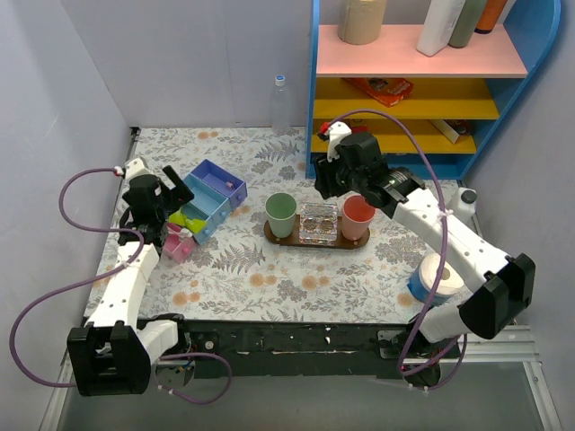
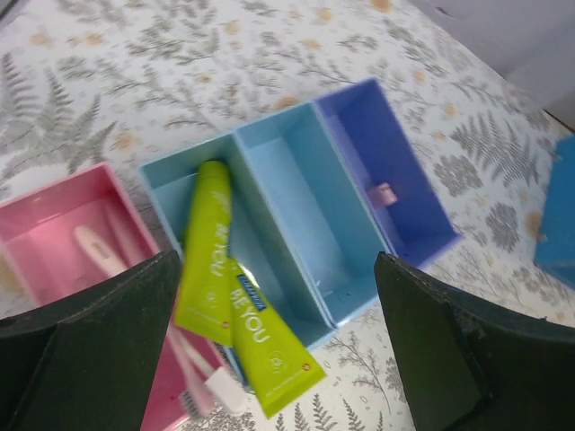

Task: Prepare toiletry sets of a toothbrush and toothpaste on the tray

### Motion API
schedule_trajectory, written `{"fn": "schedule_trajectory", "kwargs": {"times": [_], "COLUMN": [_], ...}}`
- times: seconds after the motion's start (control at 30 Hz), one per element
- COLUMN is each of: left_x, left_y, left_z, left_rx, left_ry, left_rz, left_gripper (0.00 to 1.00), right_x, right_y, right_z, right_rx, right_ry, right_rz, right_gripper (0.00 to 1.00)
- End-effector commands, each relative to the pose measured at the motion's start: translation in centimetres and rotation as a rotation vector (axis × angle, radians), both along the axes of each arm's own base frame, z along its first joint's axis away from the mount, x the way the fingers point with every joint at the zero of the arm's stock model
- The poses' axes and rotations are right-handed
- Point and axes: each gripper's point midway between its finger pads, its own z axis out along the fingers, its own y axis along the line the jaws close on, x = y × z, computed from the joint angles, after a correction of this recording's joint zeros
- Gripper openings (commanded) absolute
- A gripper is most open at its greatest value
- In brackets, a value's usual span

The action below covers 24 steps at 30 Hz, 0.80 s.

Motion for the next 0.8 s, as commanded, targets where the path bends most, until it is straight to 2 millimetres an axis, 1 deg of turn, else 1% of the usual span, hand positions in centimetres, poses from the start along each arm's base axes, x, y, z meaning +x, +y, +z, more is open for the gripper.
{"fn": "schedule_trajectory", "kwargs": {"times": [0.0,0.03,0.07,0.1,0.13,0.2,0.23,0.27,0.3,0.33,0.37,0.4,0.5,0.53,0.63,0.67,0.7,0.77], "left_x": [-2.5,-2.7,-3.3,-3.5,-3.8,-4.2,-4.3,-4.3,-4.2,-4.1,-3.9,-3.7,-3.4,-3.4,-3.2,-3.1,-3.0,-2.5], "left_y": [3.4,3.5,3.5,3.9,4.0,3.9,3.8,3.6,3.4,3.3,3.1,3.0,2.8,2.8,2.7,2.7,2.7,2.7], "left_z": [-2.5,-3.0,-4.0,-4.3,-4.9,-6.0,-6.7,-7.0,-7.3,-7.6,-7.6,-7.3,-7.2,-7.6,-8.5,-8.5,-8.8,-8.5], "left_rx": [-0.118,-0.138,-0.146,-0.151,-0.156,-0.159,-0.164,-0.178,-0.187,-0.193,-0.198,-0.199,-0.192,-0.191,-0.191,-0.192,-0.194,-0.187], "left_ry": [0.088,0.101,0.126,0.134,0.152,0.184,0.202,0.209,0.216,0.229,0.226,0.221,0.214,0.222,0.254,0.254,0.265,0.255], "left_rz": [0.178,0.183,0.186,0.197,0.201,0.202,0.202,0.194,0.187,0.18,0.17,0.158,0.138,0.133,0.126,0.124,0.123,0.113], "left_gripper": [0.9,0.9,0.9,0.89,0.89,0.86,0.85,0.81,0.79,0.76,0.74,0.69,0.63,0.61,0.45,0.42,0.41,0.38], "right_x": [-0.6,-1.1,-1.4,-1.5,-1.9,-2.2,-2.5,-2.6,-2.7,-2.9,-2.9,-3.0,-3.2,-3.2,-3.2,-3.2,-3.2,-3.3], "right_y": [-1.6,-2.1,-2.6,-3.0,-3.4,-4.1,-4.5,-4.7,-5.1,-5.3,-5.5,-5.7,-5.9,-5.9,-5.9,-5.8,-5.8,-5.6], "right_z": [2.0,2.7,2.1,2.3,3.0,2.7,3.1,3.2,2.8,3.1,3.2,2.9,2.9,2.9,3.0,3.0,3.1,3.2], "right_rx": [0.065,0.076,0.068,0.065,0.077,0.069,0.076,0.08,0.073,0.08,0.08,0.075,0.075,0.075,0.08,0.08,0.085,0.091], "right_ry": [-0.07,-0.089,-0.081,-0.093,-0.113,-0.121,-0.136,-0.143,-0.143,-0.153,-0.16,-0.158,-0.162,-0.162,-0.162,-0.162,-0.164,-0.164], "right_rz": [-0.012,-0.017,-0.023,-0.031,-0.033,-0.047,-0.055,-0.059,-0.066,-0.068,-0.073,-0.077,-0.08,-0.08,-0.077,-0.075,-0.073,-0.069], "right_gripper": [0.53,0.53,0.52,0.52,0.52,0.51,0.51,0.5,0.5,0.5,0.49,0.49,0.48,0.48,0.48,0.48,0.47,0.47]}}
